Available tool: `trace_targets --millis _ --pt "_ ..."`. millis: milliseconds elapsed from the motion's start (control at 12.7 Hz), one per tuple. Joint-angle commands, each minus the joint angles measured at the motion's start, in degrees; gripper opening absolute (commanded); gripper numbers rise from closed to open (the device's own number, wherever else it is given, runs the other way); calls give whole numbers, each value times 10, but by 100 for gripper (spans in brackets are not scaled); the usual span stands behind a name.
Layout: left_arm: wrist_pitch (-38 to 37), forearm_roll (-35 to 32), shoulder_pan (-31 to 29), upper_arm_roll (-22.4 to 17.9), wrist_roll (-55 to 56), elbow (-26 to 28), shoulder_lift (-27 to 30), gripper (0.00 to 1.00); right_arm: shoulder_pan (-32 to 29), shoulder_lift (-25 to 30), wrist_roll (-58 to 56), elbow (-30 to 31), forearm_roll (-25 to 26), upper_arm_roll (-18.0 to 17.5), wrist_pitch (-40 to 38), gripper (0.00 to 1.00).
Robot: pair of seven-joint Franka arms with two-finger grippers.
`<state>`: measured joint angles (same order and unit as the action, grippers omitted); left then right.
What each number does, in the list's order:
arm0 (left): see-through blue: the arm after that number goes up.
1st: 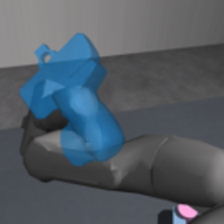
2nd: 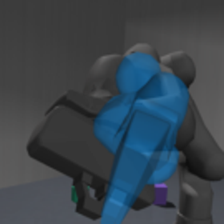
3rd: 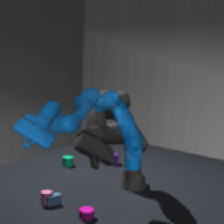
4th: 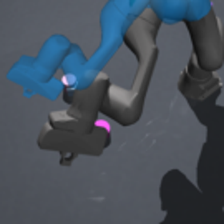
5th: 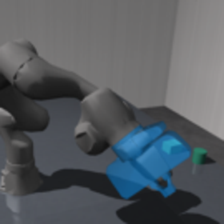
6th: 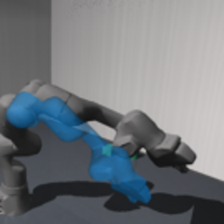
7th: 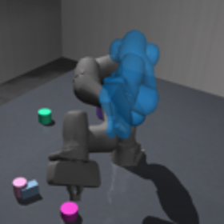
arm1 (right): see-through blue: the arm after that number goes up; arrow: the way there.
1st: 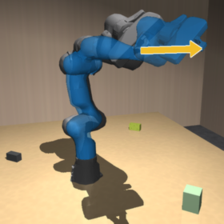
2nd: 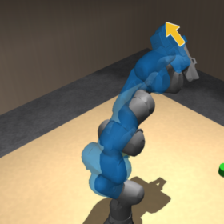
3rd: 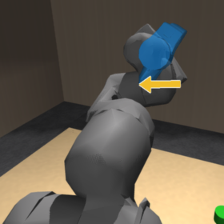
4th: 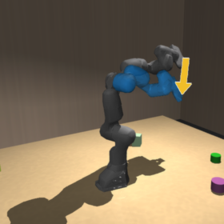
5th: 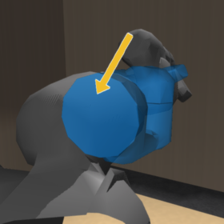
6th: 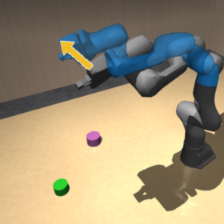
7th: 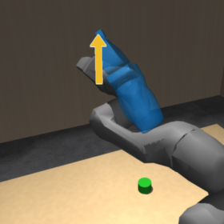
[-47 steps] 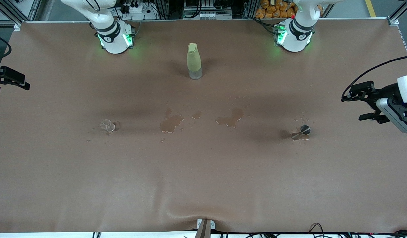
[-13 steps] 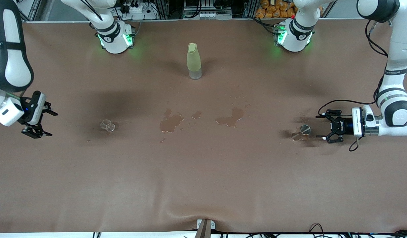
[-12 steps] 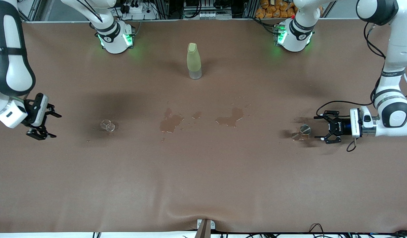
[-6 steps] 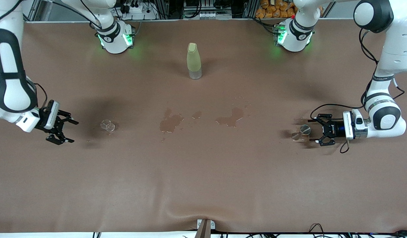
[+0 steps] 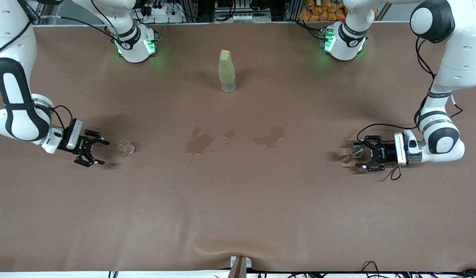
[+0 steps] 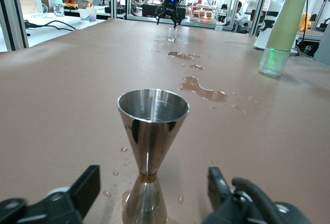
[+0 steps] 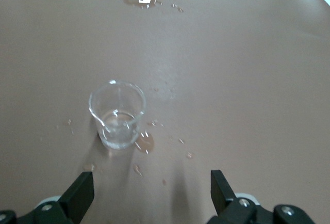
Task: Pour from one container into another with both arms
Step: 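Reach the left gripper to the steel jigger while the right gripper reaches the beaker, then grasp the jigger with the left gripper while the right gripper grasps the beaker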
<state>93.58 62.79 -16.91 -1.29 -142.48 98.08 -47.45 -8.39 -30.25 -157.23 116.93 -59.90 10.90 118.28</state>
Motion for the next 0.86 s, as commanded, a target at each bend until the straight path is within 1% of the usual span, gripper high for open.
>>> trace_targets --millis 0,235,471,549,628,706,785 --pt "10 18 10 -2 -10 -3 -4 82 -16 -30 -97 -2 -54 -5 -45 100" --pt "12 19 10 -2 -11 -1 -4 69 -28 -49 -126 -3 -64 -5 -87 100" --pt "19 19 16 -2 -11 -1 -4 68 -33 -55 -144 -2 -66 -5 -112 100" --pt "25 19 18 -2 -11 -1 -4 66 -35 -57 -152 -2 -66 -5 -119 100" --pt "27 19 20 -2 -11 -1 -3 62 -37 -63 -163 -2 -66 -4 -127 100" --pt "27 19 23 -2 -11 -1 -3 60 -42 -65 -176 -2 -67 -4 -134 100" --pt "27 18 23 -2 -11 -1 -3 56 -47 -71 -184 -2 -67 -5 -144 100"
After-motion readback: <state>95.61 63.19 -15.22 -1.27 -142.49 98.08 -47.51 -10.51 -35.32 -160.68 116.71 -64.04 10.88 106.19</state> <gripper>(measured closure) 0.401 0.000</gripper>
